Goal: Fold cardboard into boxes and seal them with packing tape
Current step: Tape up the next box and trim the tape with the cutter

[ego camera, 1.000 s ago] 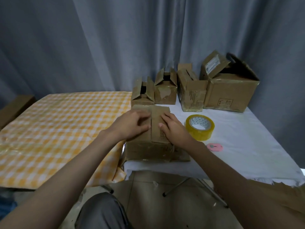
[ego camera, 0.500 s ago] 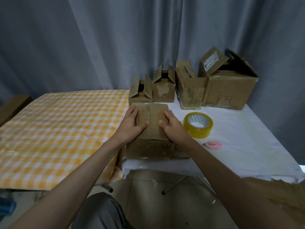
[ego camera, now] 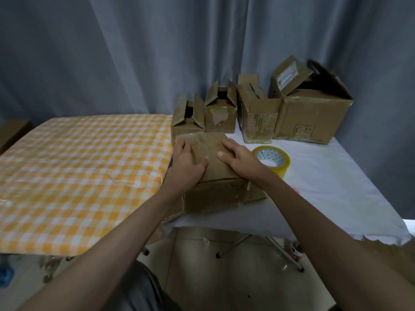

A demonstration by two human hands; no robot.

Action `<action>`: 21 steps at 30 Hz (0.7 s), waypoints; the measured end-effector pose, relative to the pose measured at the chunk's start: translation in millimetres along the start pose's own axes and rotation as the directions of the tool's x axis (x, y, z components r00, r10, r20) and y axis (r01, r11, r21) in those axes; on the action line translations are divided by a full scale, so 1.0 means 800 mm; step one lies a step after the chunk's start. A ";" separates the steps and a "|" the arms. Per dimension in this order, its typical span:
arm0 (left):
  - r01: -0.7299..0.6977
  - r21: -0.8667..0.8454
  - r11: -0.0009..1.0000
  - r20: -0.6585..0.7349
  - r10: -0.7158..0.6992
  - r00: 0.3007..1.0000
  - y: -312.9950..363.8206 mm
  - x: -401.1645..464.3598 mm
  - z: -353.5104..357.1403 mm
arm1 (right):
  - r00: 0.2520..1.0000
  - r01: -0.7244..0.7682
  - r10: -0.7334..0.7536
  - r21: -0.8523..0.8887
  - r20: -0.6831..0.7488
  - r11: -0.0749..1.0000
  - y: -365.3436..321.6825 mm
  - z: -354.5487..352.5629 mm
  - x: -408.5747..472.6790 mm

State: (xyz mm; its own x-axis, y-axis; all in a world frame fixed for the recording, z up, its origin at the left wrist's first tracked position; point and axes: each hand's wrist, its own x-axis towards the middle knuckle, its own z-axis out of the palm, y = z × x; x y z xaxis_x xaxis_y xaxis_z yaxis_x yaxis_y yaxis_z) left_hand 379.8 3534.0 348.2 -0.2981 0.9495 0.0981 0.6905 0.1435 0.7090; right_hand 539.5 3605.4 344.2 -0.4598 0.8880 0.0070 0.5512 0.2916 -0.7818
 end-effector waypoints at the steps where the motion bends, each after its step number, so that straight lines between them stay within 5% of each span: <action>1: -0.002 0.014 1.000 -0.017 0.002 1.000 0.003 -0.004 0.006 | 1.000 0.003 -0.003 -0.004 0.010 1.000 0.004 -0.003 -0.001; 9: -0.026 0.015 1.000 -0.120 0.027 0.992 0.026 -0.028 0.037 | 0.995 0.071 -0.066 -0.054 0.079 0.996 0.024 -0.030 0.008; 12: -0.040 0.100 0.994 -0.038 0.044 0.998 0.017 -0.024 0.040 | 0.992 0.088 -0.083 -0.052 0.094 0.995 0.033 -0.027 0.012; 17: -0.394 0.382 0.836 0.169 0.356 0.919 -0.003 -0.003 0.022 | 0.992 0.088 -0.088 0.004 0.087 0.996 0.037 -0.024 0.010; 21: -0.518 0.293 0.804 0.410 0.383 0.827 -0.002 0.008 0.006 | 0.973 0.070 -0.036 0.143 -0.228 0.987 0.051 -0.040 -0.005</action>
State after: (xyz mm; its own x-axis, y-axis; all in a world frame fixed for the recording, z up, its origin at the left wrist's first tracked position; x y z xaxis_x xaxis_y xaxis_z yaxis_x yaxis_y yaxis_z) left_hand 379.6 3541.3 344.5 0.2885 0.9552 0.0664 0.9024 -0.2944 0.3148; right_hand 585.9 3625.4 332.2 -0.3081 0.9346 0.1775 0.4124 0.2993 -0.8604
